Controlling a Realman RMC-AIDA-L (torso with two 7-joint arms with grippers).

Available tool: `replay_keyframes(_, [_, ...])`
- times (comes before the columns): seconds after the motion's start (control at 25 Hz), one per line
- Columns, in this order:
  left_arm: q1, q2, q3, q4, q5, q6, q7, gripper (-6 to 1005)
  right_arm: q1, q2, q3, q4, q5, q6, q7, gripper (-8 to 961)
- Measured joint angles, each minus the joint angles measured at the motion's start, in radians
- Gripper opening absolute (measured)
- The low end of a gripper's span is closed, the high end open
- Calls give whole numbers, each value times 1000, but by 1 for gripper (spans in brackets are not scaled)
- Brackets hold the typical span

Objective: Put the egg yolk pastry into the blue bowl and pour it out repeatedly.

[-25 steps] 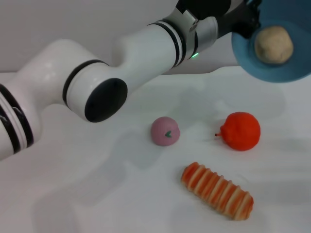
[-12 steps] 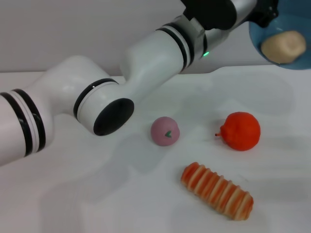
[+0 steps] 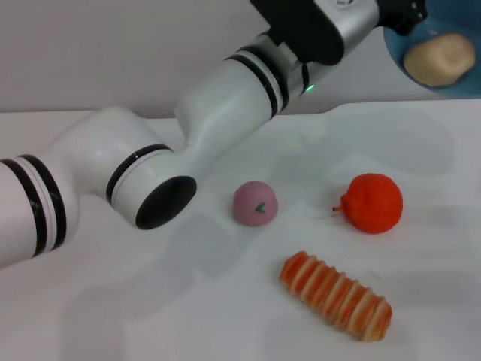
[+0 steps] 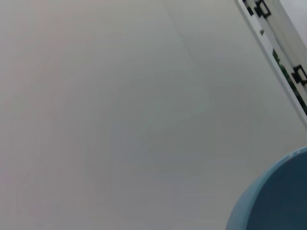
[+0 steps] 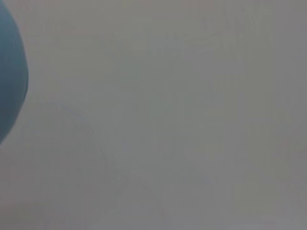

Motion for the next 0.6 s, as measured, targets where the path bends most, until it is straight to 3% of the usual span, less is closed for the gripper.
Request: replay_keyframes(0.6, [22,0,67,39,1,150,48,0,10,1,0,3,0,2,4,552])
